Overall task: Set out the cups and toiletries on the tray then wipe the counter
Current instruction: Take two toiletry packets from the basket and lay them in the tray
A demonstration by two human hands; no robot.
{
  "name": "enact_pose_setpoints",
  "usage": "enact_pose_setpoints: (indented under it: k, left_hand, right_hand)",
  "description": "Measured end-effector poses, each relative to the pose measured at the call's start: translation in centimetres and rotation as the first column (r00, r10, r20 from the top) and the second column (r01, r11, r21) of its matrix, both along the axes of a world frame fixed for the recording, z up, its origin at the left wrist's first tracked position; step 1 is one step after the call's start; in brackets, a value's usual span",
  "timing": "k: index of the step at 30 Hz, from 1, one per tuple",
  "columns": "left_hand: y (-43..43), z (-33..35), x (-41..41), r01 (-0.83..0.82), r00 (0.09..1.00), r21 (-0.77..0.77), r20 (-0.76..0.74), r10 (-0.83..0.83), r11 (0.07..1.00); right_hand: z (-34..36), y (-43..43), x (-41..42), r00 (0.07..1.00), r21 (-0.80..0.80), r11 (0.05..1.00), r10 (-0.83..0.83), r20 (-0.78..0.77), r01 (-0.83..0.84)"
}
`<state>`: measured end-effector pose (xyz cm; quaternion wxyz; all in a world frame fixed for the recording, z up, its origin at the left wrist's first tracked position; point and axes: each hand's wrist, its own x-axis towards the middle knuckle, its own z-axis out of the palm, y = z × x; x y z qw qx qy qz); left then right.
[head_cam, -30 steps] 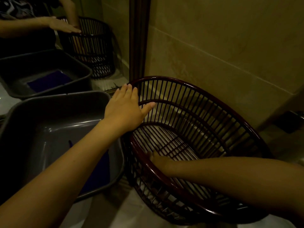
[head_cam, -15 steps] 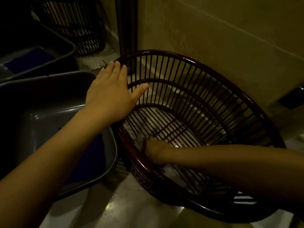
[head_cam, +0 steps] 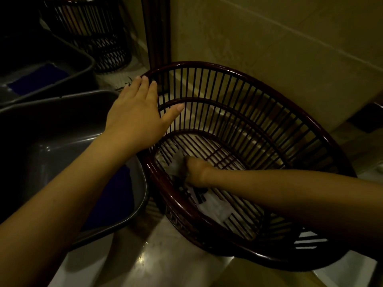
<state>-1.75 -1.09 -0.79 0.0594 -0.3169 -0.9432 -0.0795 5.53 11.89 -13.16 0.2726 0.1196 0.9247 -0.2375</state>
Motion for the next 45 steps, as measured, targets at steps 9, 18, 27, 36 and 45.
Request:
enact_pose_setpoints:
  k: [9,18,27,36,45]
  left_hand:
    - [0.0,0.6,-0.2,0.02,0.995,0.213,0.092,-0.04,0.977]
    - [-1.4,4.8,6.6,-0.125,0.844,0.823,0.382,-0.377,0.554]
    - [-9.9,6.4,14.9,-0.245,0.674,0.897,0.431,-0.6,0.369]
    - [-23.3,3.9,22.4,-0.307,0.738,0.913,0.407,-0.538,0.27]
    - [-37.9,2.1,27.6,-0.405,0.841,0.91,0.41,-0.354,0.09]
  right_hand:
    - [10.0,3.8,-1.5,0.902,-0.277,0.951,-0.235,-0.362,0.137]
    - [24.0,1.9,2.2,0.653,-0.605,0.794,-0.49,-0.578,0.06]
    - [27.5,-7.5,8.9,0.638,-0.598,0.797,-0.416,-0.648,-0.088]
    - [29.5,-18.6,13.6,0.605,-0.551,0.809,-0.338,-0.721,-0.205]
    - [28.8,-35.0,13.2,0.747,-0.627,0.656,-0.144,-0.649,-0.419]
